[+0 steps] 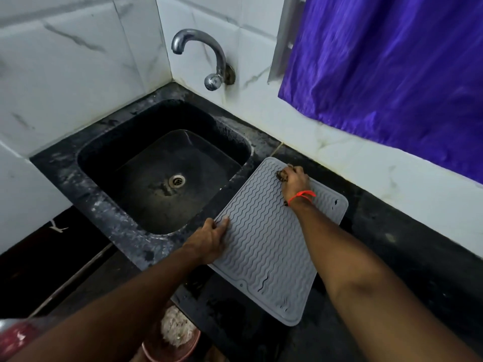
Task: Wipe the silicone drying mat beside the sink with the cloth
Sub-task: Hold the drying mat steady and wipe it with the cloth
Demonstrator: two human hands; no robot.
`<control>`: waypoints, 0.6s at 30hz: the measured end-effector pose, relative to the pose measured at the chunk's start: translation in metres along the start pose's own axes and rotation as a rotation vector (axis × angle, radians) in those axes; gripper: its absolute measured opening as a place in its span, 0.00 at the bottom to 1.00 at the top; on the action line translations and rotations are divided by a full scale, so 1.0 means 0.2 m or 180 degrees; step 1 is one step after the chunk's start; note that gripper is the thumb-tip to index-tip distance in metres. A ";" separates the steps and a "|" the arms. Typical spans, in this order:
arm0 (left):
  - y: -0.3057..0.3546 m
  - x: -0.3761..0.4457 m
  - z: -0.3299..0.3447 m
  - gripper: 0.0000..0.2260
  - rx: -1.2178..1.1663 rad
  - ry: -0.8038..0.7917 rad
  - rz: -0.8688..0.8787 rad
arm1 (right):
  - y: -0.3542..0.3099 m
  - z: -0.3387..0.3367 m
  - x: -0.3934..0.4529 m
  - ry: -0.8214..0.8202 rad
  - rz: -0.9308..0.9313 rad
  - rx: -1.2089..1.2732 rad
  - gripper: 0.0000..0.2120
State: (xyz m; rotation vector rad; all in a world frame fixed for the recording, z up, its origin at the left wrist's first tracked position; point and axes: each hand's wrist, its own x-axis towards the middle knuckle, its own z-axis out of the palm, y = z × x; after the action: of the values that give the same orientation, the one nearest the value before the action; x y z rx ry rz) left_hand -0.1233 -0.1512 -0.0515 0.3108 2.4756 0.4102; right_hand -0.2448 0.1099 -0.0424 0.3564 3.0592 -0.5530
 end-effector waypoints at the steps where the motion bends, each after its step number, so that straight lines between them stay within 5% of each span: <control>1: -0.01 0.00 0.00 0.32 -0.0008 -0.0005 0.0031 | 0.00 0.01 0.01 0.0109 -0.0035 0.0006 0.22; 4: -0.03 0.00 0.02 0.33 -0.0002 0.0002 0.0080 | -0.01 0.01 0.07 0.0232 -0.0050 0.0037 0.23; 13: -0.04 0.03 0.00 0.28 -0.0179 0.0005 0.0011 | -0.03 0.02 0.15 -0.0515 -0.0119 -0.0528 0.20; 18: -0.07 0.05 -0.04 0.24 -0.0476 -0.0129 0.0023 | -0.05 0.07 0.01 -0.0335 -0.0437 -0.0579 0.17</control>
State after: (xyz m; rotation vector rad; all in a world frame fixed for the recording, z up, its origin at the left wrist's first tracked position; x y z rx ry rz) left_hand -0.1366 -0.1623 -0.0552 0.2639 2.3891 0.5828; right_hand -0.2489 0.0968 -0.0522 0.1101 3.0150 -0.2825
